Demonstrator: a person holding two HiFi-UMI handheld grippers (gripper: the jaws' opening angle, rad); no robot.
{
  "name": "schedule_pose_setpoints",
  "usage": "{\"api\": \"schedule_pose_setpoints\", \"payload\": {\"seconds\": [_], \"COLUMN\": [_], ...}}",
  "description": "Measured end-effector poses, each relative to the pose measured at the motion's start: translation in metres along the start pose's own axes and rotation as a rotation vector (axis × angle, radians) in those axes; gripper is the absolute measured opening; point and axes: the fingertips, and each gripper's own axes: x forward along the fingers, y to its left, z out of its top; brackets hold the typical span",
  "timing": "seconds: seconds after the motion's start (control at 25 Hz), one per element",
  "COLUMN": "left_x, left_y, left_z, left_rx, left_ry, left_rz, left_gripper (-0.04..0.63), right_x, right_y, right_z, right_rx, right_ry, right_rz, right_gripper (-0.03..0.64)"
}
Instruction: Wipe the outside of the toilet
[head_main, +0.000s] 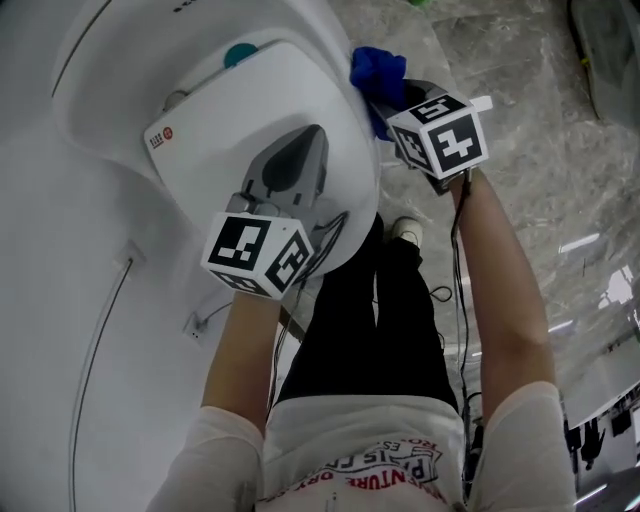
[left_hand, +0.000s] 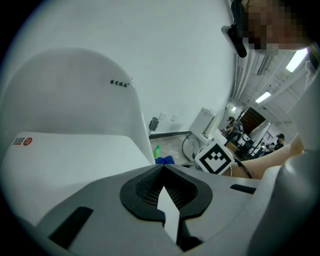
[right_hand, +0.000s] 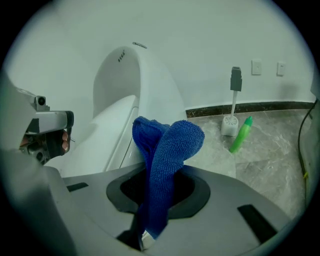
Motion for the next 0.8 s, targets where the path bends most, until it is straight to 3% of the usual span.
{"api": "schedule_pose_setpoints", "payload": {"seconds": [0.44, 0.64, 0.8], "left_x": [-0.037, -0.063, -0.087], "left_y": [-0.053, -0.075, -0.084], "left_z": [-0.074, -0.104, -0.128], "left_rx": [-0.002, -0.038, -0.077], "left_ry": [-0.026, -0.069, -0.119], "left_rz": [0.019, 0.058, 0.099], "left_gripper": [0.006, 0.006, 0.006], "right_x": [-0.008, -0.012, -0.017], "right_y": [0.024, 0.041, 0.062], "right_z": [-0.082, -0.122, -0.146], "right_rx": [-0.007, 0.052, -0.029], "right_ry": [-0.051, -0.121, -0.148], "right_rz": [-0.012, -0.007, -0.046], "right_gripper": [0.075, 0.075, 0.075]}}
